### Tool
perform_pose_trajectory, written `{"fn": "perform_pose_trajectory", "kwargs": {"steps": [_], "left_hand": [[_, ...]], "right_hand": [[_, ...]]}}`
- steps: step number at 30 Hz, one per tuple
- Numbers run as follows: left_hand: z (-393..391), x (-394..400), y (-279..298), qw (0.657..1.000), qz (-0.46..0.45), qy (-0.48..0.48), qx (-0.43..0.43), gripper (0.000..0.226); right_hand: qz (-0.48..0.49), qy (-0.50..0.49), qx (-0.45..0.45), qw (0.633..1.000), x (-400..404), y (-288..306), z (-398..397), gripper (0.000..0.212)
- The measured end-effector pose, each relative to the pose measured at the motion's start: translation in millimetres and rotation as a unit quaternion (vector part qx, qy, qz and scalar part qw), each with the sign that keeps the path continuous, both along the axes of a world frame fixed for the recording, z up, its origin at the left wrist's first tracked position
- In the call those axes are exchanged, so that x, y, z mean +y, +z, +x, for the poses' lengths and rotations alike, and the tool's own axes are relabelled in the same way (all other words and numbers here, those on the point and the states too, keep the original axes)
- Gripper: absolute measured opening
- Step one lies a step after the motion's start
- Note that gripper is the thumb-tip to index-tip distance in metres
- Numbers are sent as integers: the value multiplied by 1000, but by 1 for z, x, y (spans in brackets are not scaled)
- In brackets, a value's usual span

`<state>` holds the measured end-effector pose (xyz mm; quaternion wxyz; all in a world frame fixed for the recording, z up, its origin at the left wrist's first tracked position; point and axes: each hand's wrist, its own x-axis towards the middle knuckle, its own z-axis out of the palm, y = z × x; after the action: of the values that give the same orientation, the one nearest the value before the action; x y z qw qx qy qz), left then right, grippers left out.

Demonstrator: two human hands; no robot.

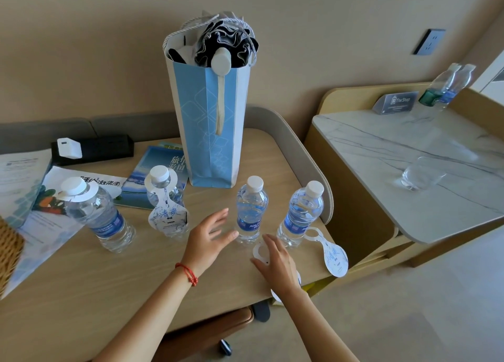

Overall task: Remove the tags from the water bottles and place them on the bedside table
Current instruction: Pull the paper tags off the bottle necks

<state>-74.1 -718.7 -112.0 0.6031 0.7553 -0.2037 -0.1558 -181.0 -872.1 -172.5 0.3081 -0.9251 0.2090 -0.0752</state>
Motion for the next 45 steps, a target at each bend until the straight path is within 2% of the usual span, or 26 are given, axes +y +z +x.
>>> {"fn": "perform_pose_trajectory", "kwargs": {"steps": [9,24,27,30,35,38,41,45], "left_hand": [[-6,25,0,999,16,39,-1,53],[-11,73,-2,990,22,133,29,36],[-13,79,1,988,25,148,21,36],[-15,84,9,986,31,165,-11,36],[-19,95,30,966,88,192,-147,37],[-17,101,44,953,104,215,-188,38],[-10,105,54,943,93,240,-210,36],[4,105,60,951,71,239,-182,37]], "right_hand": [[10,81,-5,997,26,3,4,61],[-8,199,56,978,65,-2,67,60],[-2,197,15,980,68,3,67,57],[7,185,-62,981,69,23,66,54],[17,167,-163,972,72,78,68,51],[37,160,-214,963,74,108,73,48],[76,148,-224,960,78,127,81,43],[215,78,-156,961,83,137,100,33]]}}
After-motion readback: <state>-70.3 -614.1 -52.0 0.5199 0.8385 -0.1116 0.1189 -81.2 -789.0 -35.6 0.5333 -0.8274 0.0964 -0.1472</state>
